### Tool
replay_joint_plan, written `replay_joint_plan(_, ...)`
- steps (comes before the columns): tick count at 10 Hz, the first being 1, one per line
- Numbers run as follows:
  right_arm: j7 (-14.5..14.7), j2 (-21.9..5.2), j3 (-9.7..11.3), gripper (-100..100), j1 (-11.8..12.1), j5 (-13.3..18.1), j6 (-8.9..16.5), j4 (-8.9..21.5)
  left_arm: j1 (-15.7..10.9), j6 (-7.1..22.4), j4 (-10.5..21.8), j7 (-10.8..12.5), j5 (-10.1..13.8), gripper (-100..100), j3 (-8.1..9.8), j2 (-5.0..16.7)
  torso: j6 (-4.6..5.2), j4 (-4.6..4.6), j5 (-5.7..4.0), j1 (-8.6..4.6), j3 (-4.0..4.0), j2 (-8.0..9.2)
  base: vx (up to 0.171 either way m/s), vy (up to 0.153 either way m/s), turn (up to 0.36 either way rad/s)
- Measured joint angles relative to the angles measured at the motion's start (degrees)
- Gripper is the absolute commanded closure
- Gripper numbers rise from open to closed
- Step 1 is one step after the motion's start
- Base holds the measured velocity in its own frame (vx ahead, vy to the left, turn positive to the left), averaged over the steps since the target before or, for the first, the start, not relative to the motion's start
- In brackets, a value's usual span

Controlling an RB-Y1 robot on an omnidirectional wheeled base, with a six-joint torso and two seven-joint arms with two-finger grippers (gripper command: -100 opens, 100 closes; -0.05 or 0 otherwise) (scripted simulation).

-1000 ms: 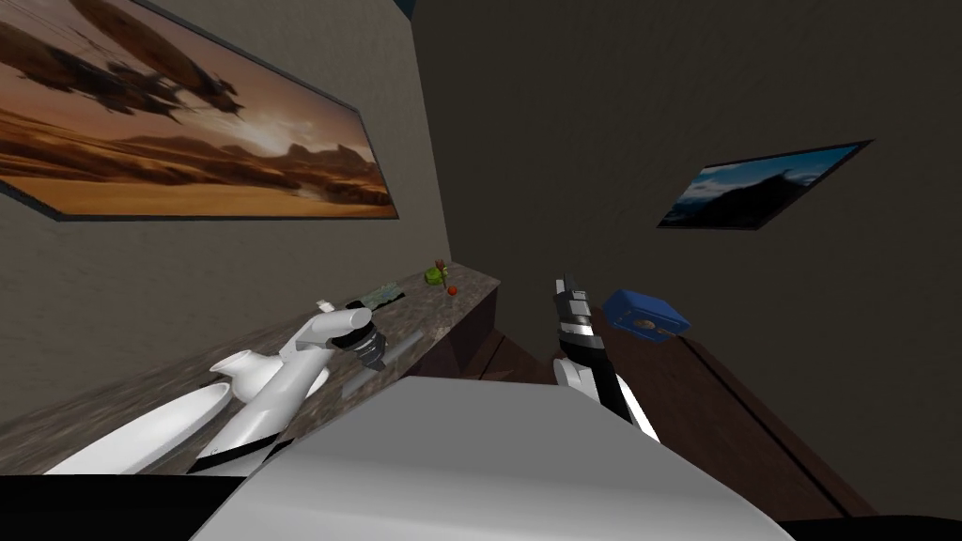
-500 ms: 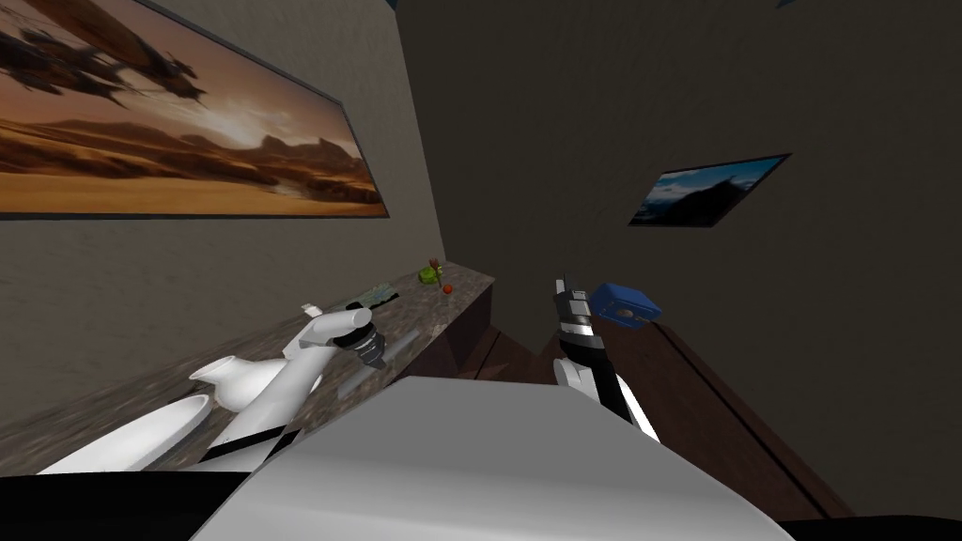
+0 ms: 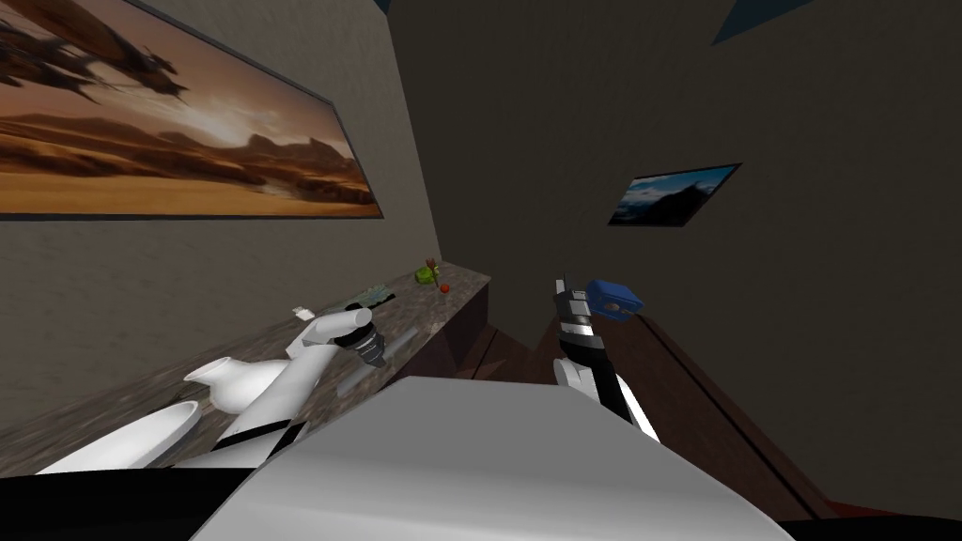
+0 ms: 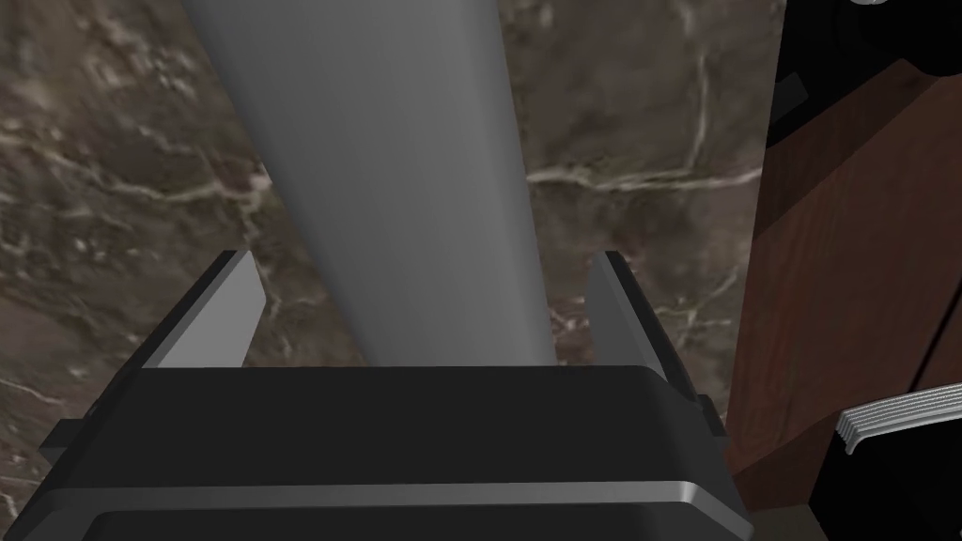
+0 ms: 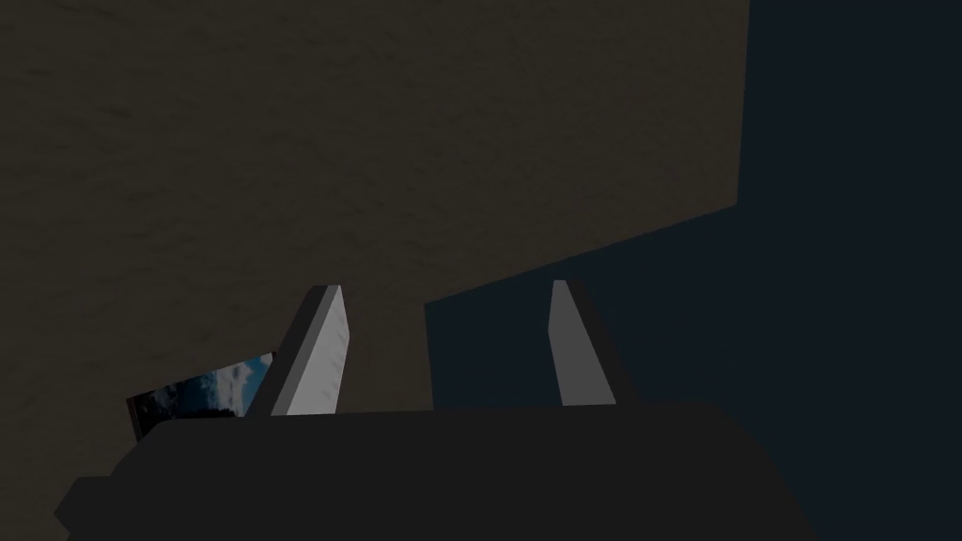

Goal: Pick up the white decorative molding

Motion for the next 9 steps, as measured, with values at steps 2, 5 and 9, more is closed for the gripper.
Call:
replay_joint_plan(2, 0.0, 0.0, 0.0, 0, 0.0, 0.0, 0.0, 0.0, 0.0, 0.0, 0.0, 0.1, 0.0, 100, 0.05, 0.0, 0.05, -0.06, 0.04, 0.06, -0.1, -0.14, 0.0, 0.0, 0.0)
replay_joint_plan(5, 0.0, 0.0, 0.0, 0, 0.0, 0.0, 0.0, 0.0, 0.0, -0.1, 0.0, 0.1, 0.0, 0, 0.08, 0.1, 0.05, -0.09, 0.07, 0.06, -0.14, -0.19, 0.0, 0.0, 0.0)
replay_joint_plan(9, 0.0, 0.0, 0.0, 0, 0.0, 0.0, 0.0, 0.0, 1.0, 1.6, -3.4, 0.4, 0.7, 100, -0.11, -0.1, 0.04, -0.15, 0.08, 0.08, -0.28, -0.43, 0.063, 0.009, 0.118)
